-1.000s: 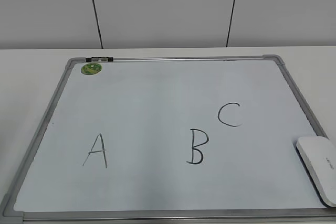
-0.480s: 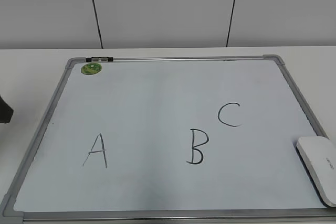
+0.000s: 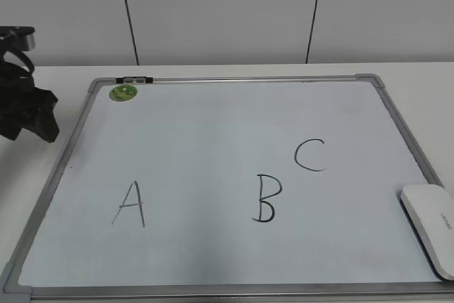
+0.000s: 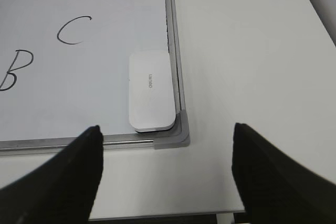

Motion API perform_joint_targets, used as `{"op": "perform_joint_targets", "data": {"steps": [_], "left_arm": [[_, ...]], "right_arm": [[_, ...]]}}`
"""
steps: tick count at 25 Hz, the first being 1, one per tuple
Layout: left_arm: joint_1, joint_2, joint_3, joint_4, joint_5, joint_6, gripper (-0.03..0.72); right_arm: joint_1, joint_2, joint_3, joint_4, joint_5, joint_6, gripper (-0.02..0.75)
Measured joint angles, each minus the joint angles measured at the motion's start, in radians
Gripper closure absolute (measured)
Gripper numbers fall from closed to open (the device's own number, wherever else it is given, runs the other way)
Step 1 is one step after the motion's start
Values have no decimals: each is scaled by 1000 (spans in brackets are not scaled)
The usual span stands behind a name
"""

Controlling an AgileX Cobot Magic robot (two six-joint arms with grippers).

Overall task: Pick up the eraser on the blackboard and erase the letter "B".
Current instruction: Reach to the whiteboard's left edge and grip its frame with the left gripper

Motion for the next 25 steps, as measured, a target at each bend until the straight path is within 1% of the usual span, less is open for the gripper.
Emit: {"op": "perform_joint_targets", "data": {"steps": [5, 10, 13, 20, 25], "left_arm": [[4, 138, -136, -7, 58, 0, 239], [31, 250, -219, -27, 97, 0, 297], [40, 298, -240, -30, 100, 0, 313], [40, 332, -242, -32, 94, 4, 360], [40, 351, -242, -32, 92, 6, 370]], "right_arm": [[0, 0, 0, 0, 0, 0, 171], [0, 0, 0, 0, 0, 0, 171], [0, 0, 0, 0, 0, 0, 171], [0, 0, 0, 0, 0, 0, 171], [0, 0, 0, 0, 0, 0, 171]]}}
